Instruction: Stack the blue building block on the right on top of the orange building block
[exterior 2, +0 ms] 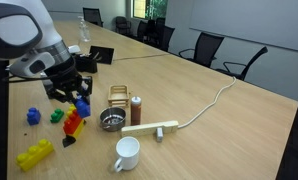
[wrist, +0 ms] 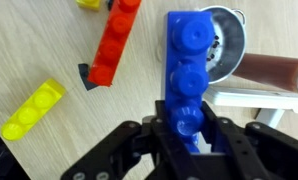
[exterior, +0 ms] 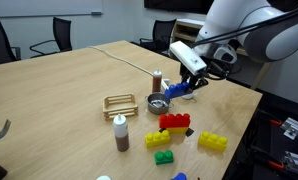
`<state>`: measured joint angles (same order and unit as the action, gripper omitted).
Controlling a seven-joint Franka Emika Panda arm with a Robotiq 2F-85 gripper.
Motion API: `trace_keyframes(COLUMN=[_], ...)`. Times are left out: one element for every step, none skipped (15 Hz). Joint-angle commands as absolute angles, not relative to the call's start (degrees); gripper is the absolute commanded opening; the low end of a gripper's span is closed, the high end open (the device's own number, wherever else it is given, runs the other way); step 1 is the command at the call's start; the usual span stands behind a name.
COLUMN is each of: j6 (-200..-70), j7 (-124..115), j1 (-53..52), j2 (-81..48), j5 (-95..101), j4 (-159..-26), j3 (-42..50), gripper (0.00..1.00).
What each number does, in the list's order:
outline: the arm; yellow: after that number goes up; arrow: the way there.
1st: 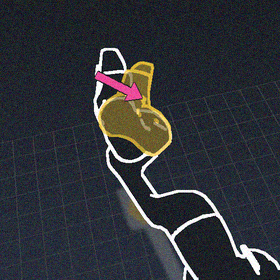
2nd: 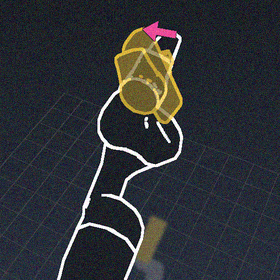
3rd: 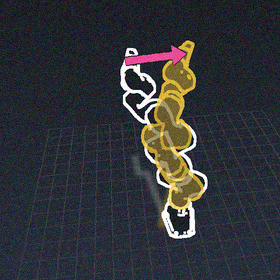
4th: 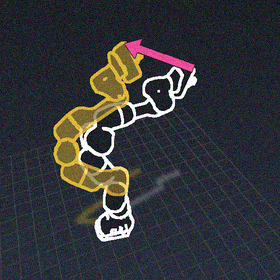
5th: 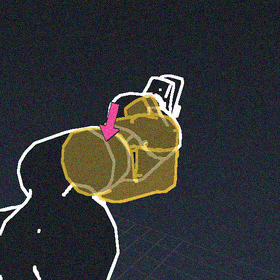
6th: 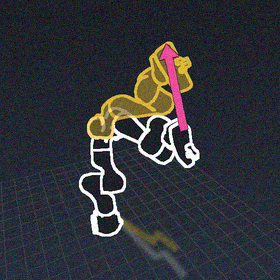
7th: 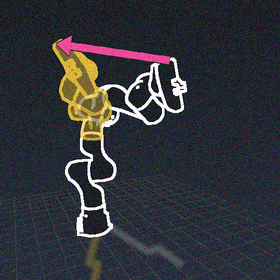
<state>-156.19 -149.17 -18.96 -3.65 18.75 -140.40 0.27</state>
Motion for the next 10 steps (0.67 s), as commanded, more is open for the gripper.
trace_keyframes(j6=[-154.50, -154.72, -155.09, -155.46, -156.03, -156.46, -156.74, -157.10, -157.48, -157.83], j7=[-149.11, -149.10, -149.10, -149.10, -149.10, -149.11, -149.14, -149.21, -149.28, -149.30], j1=[-22.70, -23.98, -25.59, -27.45, -29.53, -31.94, -34.04, -36.68, -39.31, -42.12], j2=[-4.68, -5.09, -5.70, -6.33, -7.07, -7.90, -8.59, -9.39, -10.41, -11.31], j5=[16.90, 16.52, 15.67, 15.02, 13.68, 12.48, 11.33, 10.09, 9.00, 8.02], j4=[-138.01, -137.72, -137.57, -137.56, -137.91, -138.15, -138.36, -138.32, -138.17, -137.86], j3=[6.11, 7.85, 9.28, 10.94, 11.57, 12.44, 12.83, 13.68, 14.69, 16.32], gripper=[0.10, 0.10, 0.10, 0.10, 0.10, 0.10, 0.10, 0.10, 0.10, 0.10])
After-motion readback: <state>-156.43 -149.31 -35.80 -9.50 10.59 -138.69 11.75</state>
